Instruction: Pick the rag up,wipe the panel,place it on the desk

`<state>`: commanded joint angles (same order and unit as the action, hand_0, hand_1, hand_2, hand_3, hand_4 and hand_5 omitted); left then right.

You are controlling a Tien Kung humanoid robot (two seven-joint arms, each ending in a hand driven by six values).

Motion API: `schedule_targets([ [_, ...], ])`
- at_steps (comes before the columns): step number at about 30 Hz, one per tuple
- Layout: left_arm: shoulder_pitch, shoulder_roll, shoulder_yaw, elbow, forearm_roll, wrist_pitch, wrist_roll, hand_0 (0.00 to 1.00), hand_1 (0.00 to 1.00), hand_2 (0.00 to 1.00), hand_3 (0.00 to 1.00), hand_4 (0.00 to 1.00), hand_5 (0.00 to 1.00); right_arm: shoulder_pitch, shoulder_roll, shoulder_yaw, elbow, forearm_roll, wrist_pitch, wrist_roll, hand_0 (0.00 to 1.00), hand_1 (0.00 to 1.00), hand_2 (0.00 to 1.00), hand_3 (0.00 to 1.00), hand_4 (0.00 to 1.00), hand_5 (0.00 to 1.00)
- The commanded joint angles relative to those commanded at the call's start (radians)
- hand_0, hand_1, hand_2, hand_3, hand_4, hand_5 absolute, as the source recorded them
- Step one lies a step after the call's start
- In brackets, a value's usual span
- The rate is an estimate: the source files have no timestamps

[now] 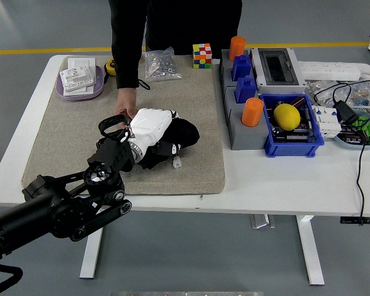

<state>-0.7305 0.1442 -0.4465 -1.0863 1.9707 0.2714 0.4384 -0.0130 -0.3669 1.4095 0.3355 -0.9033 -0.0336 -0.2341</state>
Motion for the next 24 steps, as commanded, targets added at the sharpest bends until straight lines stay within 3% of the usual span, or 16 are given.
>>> schedule_targets([
  [24,0.060,0.078,-0.049,-0.082,0.048,-0.014,0.007,0.234,0.114,0.449,0.355,0.086,0.002,-0.010,0.003,0.020,-0.005,0.003,-0.004,0.008,0.691,0.457,0.641,0.621,0.998,0.706],
])
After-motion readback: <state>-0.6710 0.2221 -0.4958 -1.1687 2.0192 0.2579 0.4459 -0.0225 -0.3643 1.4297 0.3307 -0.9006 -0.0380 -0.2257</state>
